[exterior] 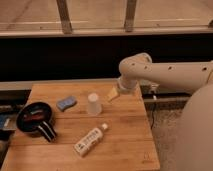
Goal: Place the ceramic cup over the eraser
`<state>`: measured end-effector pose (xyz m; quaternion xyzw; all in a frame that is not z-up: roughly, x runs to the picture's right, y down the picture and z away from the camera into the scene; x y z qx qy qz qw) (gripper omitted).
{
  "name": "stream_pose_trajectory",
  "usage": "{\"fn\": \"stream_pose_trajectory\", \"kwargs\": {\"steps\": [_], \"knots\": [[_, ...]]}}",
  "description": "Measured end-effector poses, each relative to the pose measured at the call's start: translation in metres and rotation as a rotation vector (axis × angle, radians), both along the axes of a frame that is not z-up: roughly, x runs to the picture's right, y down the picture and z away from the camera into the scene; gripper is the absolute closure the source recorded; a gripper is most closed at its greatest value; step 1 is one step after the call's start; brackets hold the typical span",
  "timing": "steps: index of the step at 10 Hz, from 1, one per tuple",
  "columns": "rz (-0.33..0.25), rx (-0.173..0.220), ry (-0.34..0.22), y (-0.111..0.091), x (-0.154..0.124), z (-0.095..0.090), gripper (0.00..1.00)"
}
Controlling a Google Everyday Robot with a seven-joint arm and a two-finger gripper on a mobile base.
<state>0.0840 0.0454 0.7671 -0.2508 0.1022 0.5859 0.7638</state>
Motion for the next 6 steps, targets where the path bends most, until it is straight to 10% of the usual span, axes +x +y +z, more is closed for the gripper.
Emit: {"fn": "stream_pose_trajectory", "kwargs": {"steps": [6], "knots": [[-0.044, 0.000, -0.015, -0.006, -0.014, 0.008, 0.20]]}}
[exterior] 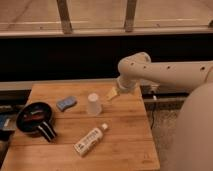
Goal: Place the ceramic cup over the eraser
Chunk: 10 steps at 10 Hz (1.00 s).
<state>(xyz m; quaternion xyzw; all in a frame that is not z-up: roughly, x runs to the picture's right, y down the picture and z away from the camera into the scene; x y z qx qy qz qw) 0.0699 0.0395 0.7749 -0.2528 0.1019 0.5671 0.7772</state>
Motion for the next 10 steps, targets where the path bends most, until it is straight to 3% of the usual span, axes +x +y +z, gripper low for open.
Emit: {"fn": "stream_pose_trajectory", "kwargs": {"steps": [4, 10], "knots": [[-0.095, -0.020, -0.039, -0.009, -0.050, 0.024, 0.20], [-0.187, -0.038, -0.104, -0.006, -0.096, 0.030, 0.20]]}}
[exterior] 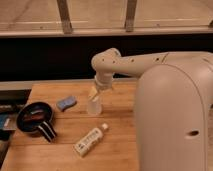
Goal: Place the ceramic cup over the eraser
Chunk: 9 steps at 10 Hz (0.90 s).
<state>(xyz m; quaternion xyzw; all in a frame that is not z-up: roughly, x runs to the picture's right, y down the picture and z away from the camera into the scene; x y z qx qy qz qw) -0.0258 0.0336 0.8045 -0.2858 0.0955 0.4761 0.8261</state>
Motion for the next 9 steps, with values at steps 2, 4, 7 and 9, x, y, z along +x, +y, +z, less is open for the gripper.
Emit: {"fn": "stream_pose_trajectory", "kwargs": {"steps": [2, 4, 7, 9], "knots": [[-0.024, -0.010, -0.009, 0.005, -0.009, 0.004, 0.20], [-0.040, -0.030, -0.018, 0.014, -0.016, 0.012, 0.20], [-0.064, -0.059, -0.036, 0.025, -0.024, 0.023, 0.20], [-0.074, -0.080, -0.052, 0.030, -0.032, 0.034, 0.20]]}}
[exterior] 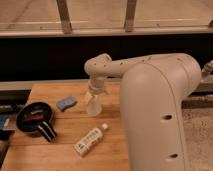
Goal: Place the ceramic cup over the eraser
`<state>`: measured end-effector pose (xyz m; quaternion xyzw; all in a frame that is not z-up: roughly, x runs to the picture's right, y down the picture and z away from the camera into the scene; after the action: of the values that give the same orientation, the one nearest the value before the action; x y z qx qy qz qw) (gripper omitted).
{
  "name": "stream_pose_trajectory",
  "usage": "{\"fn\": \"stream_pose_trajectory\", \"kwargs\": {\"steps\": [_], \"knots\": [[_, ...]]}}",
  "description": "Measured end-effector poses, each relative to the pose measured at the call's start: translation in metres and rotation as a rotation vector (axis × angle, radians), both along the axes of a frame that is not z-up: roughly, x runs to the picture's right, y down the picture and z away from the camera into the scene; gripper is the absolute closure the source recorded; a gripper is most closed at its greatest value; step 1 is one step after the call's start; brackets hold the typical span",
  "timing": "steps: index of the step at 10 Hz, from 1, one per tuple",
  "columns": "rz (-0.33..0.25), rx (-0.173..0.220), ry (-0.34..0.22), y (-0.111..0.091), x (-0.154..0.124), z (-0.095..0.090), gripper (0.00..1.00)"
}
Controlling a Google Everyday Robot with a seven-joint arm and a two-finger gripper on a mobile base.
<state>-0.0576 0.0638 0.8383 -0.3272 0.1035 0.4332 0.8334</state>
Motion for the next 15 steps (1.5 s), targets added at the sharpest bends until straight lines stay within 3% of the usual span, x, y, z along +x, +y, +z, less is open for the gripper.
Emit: {"fn": "stream_pose_trajectory", "kwargs": {"steps": [5, 9, 13, 15], "knots": [[0.002, -0.026, -0.026, 0.001, -0.009, 0.017, 0.20], [0.012, -0.057, -0.007, 0.011, -0.005, 0.033, 0.20], [-0.009, -0.032, 0.046, 0.014, -0.002, 0.033, 0.53], [-0.022, -0.015, 0.059, 0.011, -0.005, 0.033, 0.75]]}}
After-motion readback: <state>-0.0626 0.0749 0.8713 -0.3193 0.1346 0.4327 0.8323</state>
